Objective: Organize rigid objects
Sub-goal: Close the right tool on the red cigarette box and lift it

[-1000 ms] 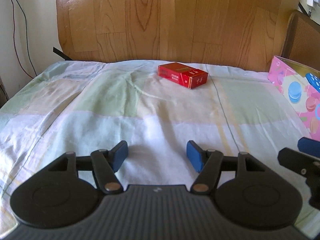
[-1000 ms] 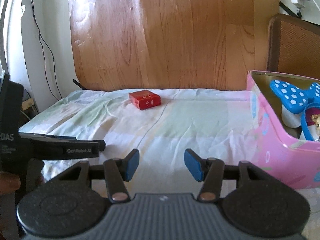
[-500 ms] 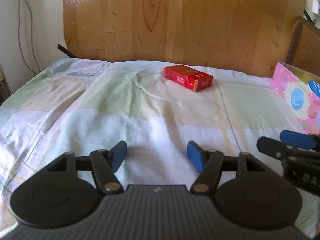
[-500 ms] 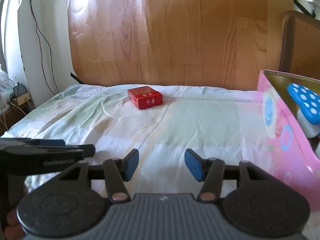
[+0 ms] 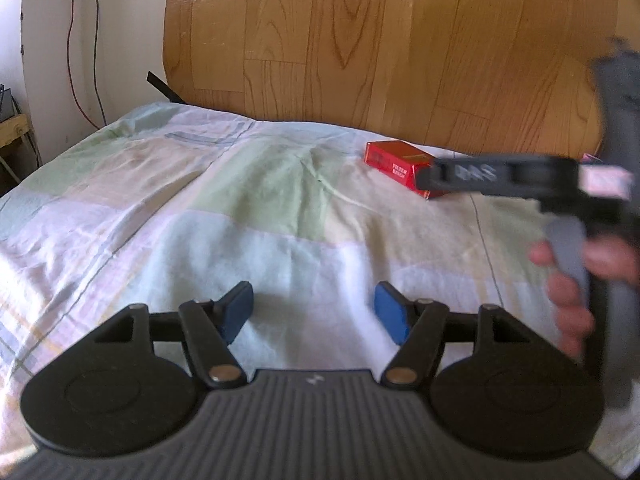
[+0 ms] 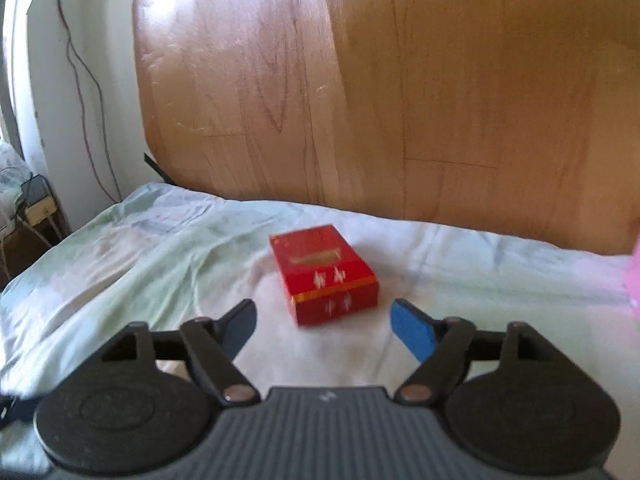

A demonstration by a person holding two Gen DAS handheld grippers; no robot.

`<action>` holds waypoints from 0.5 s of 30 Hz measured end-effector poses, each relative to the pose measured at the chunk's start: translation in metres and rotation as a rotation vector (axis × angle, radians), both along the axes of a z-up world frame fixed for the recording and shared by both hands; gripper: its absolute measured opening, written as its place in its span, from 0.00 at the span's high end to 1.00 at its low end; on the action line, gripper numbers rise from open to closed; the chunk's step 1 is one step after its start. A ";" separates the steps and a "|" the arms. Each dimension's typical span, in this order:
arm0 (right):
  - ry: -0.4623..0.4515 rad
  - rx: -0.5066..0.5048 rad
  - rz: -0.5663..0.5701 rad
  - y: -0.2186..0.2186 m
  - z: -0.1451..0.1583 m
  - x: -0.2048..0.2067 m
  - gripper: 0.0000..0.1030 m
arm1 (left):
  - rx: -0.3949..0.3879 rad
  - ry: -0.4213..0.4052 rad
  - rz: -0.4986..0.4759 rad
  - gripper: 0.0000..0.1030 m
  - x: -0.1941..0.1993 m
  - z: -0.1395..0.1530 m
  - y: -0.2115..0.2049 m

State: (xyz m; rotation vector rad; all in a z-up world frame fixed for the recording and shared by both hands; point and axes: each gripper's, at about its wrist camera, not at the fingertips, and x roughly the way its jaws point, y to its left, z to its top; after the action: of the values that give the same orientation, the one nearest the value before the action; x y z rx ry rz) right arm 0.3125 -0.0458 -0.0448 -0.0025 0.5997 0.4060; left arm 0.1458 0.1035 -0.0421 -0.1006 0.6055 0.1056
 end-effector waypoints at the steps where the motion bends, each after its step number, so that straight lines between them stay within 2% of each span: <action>1: 0.003 -0.012 -0.008 0.004 -0.001 0.008 0.23 | -0.002 0.000 0.001 0.32 0.000 0.000 0.001; 4: 0.026 -0.048 -0.013 0.013 -0.007 0.027 0.24 | -0.003 -0.001 0.000 0.32 0.000 0.000 0.001; 6: 0.058 -0.090 -0.007 0.019 -0.013 0.037 0.28 | -0.003 -0.001 0.000 0.32 0.000 0.000 0.001; 8: 0.058 -0.099 -0.005 0.021 -0.014 0.039 0.41 | -0.003 0.000 -0.001 0.32 0.000 0.000 0.002; 9: 0.050 -0.099 0.007 0.021 -0.013 0.038 0.42 | -0.003 0.000 -0.001 0.31 0.000 0.000 0.001; 15: 0.043 -0.105 0.027 0.015 -0.013 0.016 0.43 | -0.004 -0.001 0.000 0.31 0.000 0.000 0.001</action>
State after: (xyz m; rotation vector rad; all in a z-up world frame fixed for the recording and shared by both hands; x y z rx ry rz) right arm 0.3282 -0.0312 -0.0580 -0.1026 0.6632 0.4011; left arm 0.1456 0.1043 -0.0423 -0.1045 0.6052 0.1044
